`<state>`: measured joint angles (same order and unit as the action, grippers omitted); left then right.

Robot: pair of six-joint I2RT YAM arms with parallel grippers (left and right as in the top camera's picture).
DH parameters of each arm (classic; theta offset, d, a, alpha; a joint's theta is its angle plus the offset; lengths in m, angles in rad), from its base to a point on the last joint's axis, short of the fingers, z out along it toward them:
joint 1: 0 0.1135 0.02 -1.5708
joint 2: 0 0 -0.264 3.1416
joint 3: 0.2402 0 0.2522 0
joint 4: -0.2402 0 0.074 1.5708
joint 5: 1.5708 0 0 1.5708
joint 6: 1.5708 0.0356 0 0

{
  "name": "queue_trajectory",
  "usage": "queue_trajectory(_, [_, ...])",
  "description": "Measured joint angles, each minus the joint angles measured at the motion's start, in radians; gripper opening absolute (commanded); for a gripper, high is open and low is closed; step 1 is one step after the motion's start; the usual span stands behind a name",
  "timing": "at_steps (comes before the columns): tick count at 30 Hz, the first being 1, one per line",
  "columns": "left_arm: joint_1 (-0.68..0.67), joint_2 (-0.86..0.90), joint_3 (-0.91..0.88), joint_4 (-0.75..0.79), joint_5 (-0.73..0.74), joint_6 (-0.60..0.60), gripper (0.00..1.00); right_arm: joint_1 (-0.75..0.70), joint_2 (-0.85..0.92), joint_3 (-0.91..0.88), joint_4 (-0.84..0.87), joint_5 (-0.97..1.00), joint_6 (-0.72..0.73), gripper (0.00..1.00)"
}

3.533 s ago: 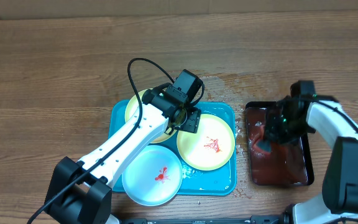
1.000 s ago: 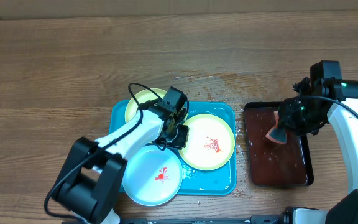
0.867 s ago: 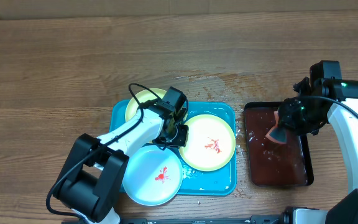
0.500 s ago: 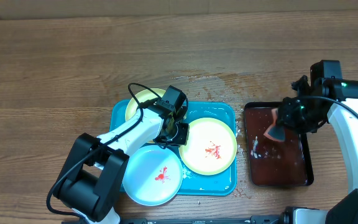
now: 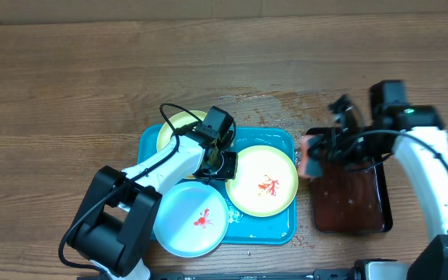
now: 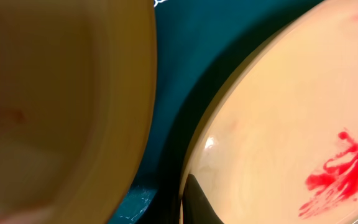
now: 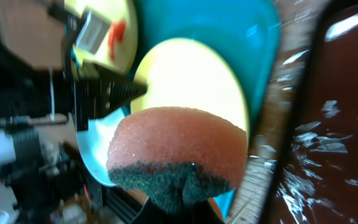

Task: Clean dirty plates on tray and stack at the side
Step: 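Lift the sponge and move it over the right yellow plate, then scrub the right yellow plate with the sponge while left gripper holds it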

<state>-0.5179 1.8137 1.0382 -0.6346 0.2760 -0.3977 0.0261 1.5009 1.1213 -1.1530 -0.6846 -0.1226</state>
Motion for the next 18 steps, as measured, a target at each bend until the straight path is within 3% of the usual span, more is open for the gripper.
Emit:
queue_trajectory(10, [0.000, 0.001, 0.000, 0.000, 0.002, -0.016, 0.04, 0.357, 0.018, -0.219, 0.303, 0.104, 0.255, 0.04])
queue_trajectory(18, [0.000, 0.001, 0.000, -0.005, 0.006, -0.016, 0.04, 0.411, 0.174, -0.235, 0.446, 0.364, 0.457, 0.04])
